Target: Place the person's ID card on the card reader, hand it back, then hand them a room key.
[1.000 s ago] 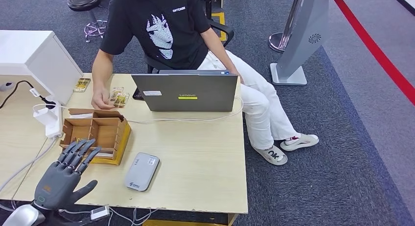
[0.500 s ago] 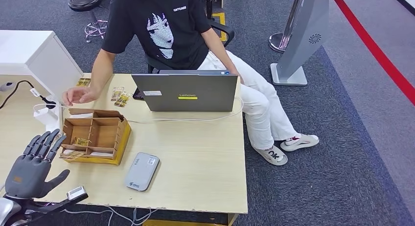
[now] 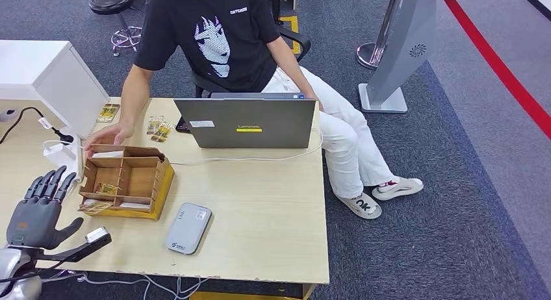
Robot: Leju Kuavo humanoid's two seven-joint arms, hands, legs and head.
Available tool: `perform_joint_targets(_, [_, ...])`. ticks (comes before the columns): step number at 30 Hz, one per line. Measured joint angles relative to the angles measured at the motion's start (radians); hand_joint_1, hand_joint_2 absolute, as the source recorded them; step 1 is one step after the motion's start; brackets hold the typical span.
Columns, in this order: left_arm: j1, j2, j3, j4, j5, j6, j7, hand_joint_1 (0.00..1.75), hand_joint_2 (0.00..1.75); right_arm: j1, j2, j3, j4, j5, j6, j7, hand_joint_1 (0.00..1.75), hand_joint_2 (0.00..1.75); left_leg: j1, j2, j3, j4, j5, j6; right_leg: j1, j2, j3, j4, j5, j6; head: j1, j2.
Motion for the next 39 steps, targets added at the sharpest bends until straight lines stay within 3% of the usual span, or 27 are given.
perform_joint_targets(11, [0.012,-0.021,-0.012,-0.024,0.007,-0.019,-0.001,0.00,1.75,0.000,0.000,-0.014,0.000,0.009,0.000,-0.001,0.00,1.75,0.000,0.000,0.000,0.000,0.000,0.000,0.000,0.000,0.000,0.000,0.000,0.000,0.000,0.000])
perform_joint_targets(15, [0.022,-0.022,-0.027,-0.049,0.001,-0.023,0.001,1.64,1.75,-0.001,0.000,-0.018,0.000,0.011,0.001,-0.002,0.00,1.75,0.000,0.000,0.000,0.000,0.000,0.000,0.000,0.000,0.000,0.000,0.000,0.000,0.000,0.000])
perform_joint_targets(17, [0.023,-0.022,-0.031,-0.058,-0.001,-0.030,0.003,1.74,1.75,-0.001,0.000,-0.020,0.000,0.012,0.001,-0.003,0.00,1.75,0.000,0.000,0.000,0.000,0.000,0.000,0.000,0.000,0.000,0.000,0.000,0.000,0.000,0.000])
perform_joint_targets(29, [0.035,-0.019,-0.045,-0.076,-0.001,-0.057,0.019,1.75,1.75,-0.001,0.000,-0.026,0.000,0.022,0.001,-0.004,0.00,1.75,0.000,0.000,0.000,0.000,0.000,0.000,0.000,0.000,0.000,0.000,0.000,0.000,0.000,0.000])
perform_joint_targets(39, [0.036,-0.019,-0.043,-0.159,0.028,0.026,0.026,1.75,1.75,-0.001,0.000,-0.040,0.000,0.035,0.001,-0.004,0.00,1.75,0.000,0.000,0.000,0.000,0.000,0.000,0.000,0.000,0.000,0.000,0.000,0.000,0.000,0.000])
